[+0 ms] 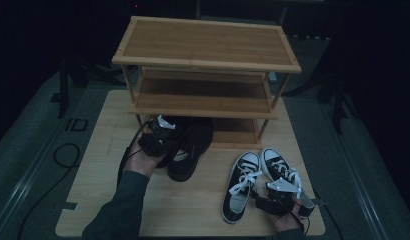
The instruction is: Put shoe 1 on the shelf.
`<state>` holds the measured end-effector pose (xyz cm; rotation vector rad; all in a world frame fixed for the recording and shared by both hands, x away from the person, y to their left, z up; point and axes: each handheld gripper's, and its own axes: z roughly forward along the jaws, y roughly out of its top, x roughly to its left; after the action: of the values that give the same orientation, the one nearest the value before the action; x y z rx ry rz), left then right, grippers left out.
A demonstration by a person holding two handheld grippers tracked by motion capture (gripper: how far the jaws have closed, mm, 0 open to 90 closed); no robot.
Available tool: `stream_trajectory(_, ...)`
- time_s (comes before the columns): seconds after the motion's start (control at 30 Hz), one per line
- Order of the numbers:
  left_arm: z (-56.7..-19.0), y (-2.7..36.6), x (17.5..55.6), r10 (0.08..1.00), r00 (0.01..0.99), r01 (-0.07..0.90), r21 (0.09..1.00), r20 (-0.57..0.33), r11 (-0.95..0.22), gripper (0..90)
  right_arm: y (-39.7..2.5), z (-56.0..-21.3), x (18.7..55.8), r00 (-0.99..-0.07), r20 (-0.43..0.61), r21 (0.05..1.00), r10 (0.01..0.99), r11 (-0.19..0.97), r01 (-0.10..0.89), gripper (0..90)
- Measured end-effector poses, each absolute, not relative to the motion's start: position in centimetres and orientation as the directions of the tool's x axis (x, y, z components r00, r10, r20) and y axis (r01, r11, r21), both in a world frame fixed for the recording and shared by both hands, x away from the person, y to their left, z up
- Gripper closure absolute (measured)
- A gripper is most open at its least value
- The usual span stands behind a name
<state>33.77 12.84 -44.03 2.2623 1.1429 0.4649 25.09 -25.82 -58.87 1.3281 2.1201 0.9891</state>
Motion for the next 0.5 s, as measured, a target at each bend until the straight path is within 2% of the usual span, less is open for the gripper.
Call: stream_trajectory(0.5,-46.2,14.6,31.8,0.796,0.605,0.628,0.594,0.036,-0.503,90.0,-25.8,-58.9,25.1,-0.437,0.0,0.766,0.899,0.281,0.579,35.3)
